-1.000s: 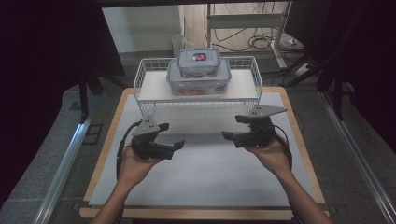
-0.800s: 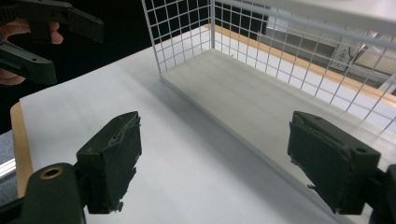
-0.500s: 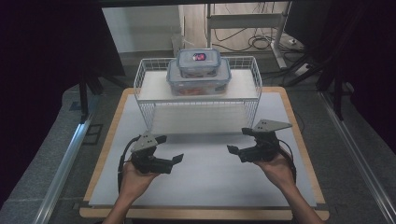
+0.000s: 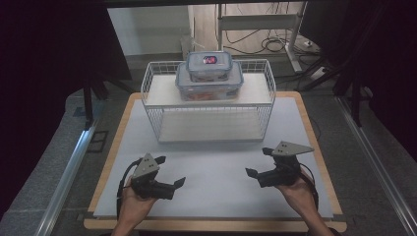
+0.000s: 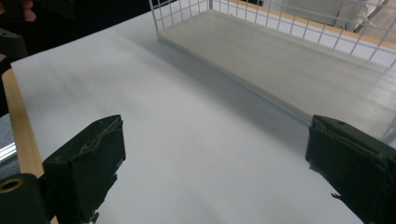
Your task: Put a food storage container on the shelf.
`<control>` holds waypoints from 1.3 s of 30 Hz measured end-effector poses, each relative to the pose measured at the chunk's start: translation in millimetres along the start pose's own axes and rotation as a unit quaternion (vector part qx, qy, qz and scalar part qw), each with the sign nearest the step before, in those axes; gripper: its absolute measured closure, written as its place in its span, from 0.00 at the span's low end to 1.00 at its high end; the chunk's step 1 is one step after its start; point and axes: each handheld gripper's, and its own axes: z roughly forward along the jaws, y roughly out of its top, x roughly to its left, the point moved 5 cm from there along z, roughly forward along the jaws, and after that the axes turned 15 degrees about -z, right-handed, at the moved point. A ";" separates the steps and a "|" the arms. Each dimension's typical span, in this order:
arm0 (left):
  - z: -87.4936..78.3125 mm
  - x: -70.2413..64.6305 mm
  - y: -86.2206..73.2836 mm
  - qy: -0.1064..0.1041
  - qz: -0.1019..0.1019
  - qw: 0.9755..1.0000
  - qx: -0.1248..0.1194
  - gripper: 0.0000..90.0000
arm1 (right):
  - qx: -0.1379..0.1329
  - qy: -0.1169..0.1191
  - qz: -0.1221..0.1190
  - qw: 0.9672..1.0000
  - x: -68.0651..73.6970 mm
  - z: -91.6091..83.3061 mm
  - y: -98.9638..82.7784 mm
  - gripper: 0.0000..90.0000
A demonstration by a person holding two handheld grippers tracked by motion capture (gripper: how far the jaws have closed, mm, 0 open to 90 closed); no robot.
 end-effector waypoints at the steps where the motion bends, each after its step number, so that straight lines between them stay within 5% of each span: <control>1: -0.5 0.2 -2.5 0.003 0.000 1.000 0.002 0.03 | 0.000 -0.001 0.001 1.000 0.9 -1.3 -2.5 0.06; 19: 1.8 5.9 -34.1 0.034 0.012 0.999 0.020 0.01 | 0.034 -0.036 -0.016 0.999 7.6 -16.8 -41.7 0.06; 39: 15.0 22.6 -48.8 0.061 0.009 0.997 0.043 0.01 | 0.076 -0.034 0.010 0.996 0.0 -8.6 -76.4 0.04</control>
